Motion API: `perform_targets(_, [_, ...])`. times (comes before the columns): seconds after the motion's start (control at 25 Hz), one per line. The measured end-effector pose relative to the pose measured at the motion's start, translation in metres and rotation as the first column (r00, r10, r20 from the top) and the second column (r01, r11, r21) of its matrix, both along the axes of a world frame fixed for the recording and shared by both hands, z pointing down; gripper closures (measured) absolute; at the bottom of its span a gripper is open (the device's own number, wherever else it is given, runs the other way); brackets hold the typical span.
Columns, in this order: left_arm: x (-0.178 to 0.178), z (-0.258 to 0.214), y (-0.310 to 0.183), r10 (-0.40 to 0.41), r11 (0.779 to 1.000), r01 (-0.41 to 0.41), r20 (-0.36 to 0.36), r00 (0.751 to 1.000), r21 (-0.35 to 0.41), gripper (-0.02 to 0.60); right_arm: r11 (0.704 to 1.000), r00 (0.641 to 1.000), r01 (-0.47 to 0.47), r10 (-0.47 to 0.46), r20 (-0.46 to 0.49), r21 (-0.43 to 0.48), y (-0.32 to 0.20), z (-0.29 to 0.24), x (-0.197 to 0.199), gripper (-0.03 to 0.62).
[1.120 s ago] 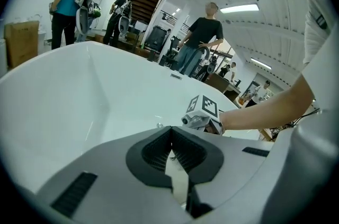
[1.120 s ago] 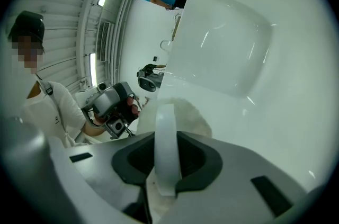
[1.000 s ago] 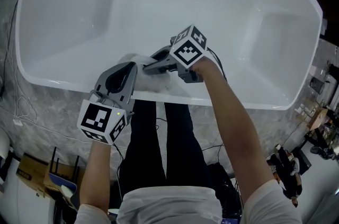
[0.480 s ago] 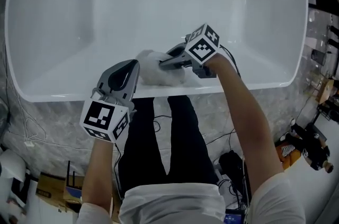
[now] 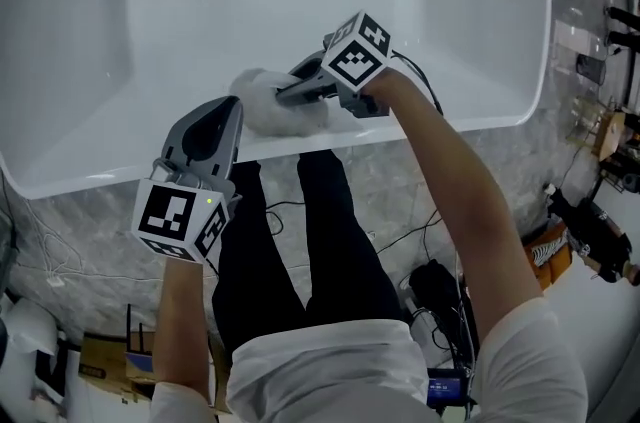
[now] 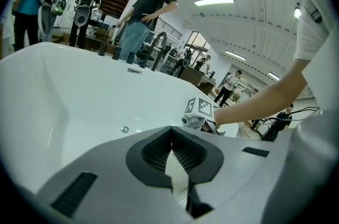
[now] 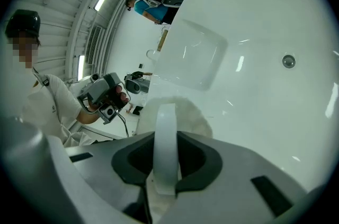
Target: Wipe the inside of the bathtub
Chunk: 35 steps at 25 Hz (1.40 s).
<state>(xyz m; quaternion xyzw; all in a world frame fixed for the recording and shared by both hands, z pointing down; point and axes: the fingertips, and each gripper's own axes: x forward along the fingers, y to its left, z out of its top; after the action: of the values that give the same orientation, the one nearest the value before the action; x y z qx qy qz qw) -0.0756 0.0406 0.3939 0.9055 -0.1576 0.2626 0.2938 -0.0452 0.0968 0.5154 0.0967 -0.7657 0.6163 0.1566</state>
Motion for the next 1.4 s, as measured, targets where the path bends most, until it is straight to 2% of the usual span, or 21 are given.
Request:
perform_targets(0.28, [0.041,-0.002,0.031,-0.018,1.000,0.018,0.001,1.000,0.000,0.572,0.999,1.000,0.024,-0.024,-0.001,0.035,0.016,0.000,0.028,0.503])
perform_targets(0.88, [0.072,0.035,0.029,-0.125,0.992,0.124,0.103,0.987,0.015,0.571,0.993,0.992,0.121,-0.121,-0.019,0.013,0.045,0.032,0.084,0.503])
perform_targets(1.08, [0.074,0.021,0.032,-0.164,0.986,0.162,0.086,0.983,0.032,0.571,0.990,0.990,0.141,-0.141,0.002,0.027,0.047,0.026,0.084,0.503])
perform_targets(1.24, [0.076,0.026,0.035,-0.166,0.986,0.166,0.078,0.983,0.016,0.571,0.984,0.984,0.178,-0.178,0.009,0.021,0.051,0.024,0.086,0.503])
perform_targets(1.4, [0.055,0.034,0.027,-0.188,0.982,0.187,0.088,0.978,0.019,0.572,0.979,0.978,0.205,-0.205,0.029,0.021,0.046,0.029,0.067,0.503])
